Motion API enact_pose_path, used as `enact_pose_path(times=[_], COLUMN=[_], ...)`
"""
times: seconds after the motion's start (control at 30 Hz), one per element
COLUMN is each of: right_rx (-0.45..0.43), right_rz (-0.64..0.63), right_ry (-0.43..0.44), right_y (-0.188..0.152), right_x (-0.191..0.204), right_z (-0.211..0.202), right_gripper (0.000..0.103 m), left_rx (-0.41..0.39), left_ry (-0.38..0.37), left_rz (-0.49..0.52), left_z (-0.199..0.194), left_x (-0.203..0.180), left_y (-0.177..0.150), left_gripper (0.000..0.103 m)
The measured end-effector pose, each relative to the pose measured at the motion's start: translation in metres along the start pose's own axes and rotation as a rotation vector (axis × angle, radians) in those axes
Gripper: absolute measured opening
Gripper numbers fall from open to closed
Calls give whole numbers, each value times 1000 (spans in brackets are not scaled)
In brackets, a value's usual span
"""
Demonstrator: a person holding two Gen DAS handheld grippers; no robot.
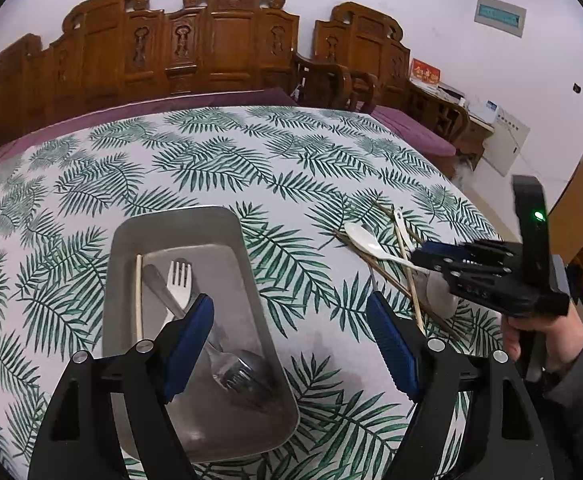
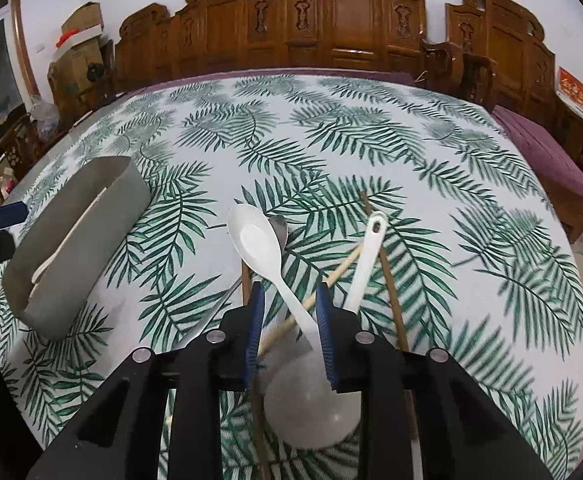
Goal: Organize utensils
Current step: 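Grasp a white plastic spoon from the pile with the right tool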
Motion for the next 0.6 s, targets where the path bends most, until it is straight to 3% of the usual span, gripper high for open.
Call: enact_pose_path(times=[0.23,0.43,0.47,0.53,0.6], right_rx=[69,107,109,104,92], right_rz=[-30,-82,-87,-90,-86], right_ry=[38,6,9,19,29], right_y=[6,3,3,3,4], right_x=[1,2,3,6,6], right_z=[28,36,36,35,33], right_gripper=[28,28,17,9,8], left_rx=[1,4,5,4,6], left_ry=[-11,-16,-17,-24,-27], left_rz=[29,46,49,48,46], left_z=[4,4,4,3,4], left_x=[-17,-28,-30,-32,-33], left_y=[-3,-6,-6,-6,-7], left_gripper=[75,75,75,75,75])
Point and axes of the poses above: each gripper's, at about its wrist camera, not at the fingertips, and z roughly the way its jaws point, x to its left, y to its top, the point moved 6 cm from there along z, roughly the way its jaws point, and after that the axes turned 11 degrees about y, right-handed, at the moved point
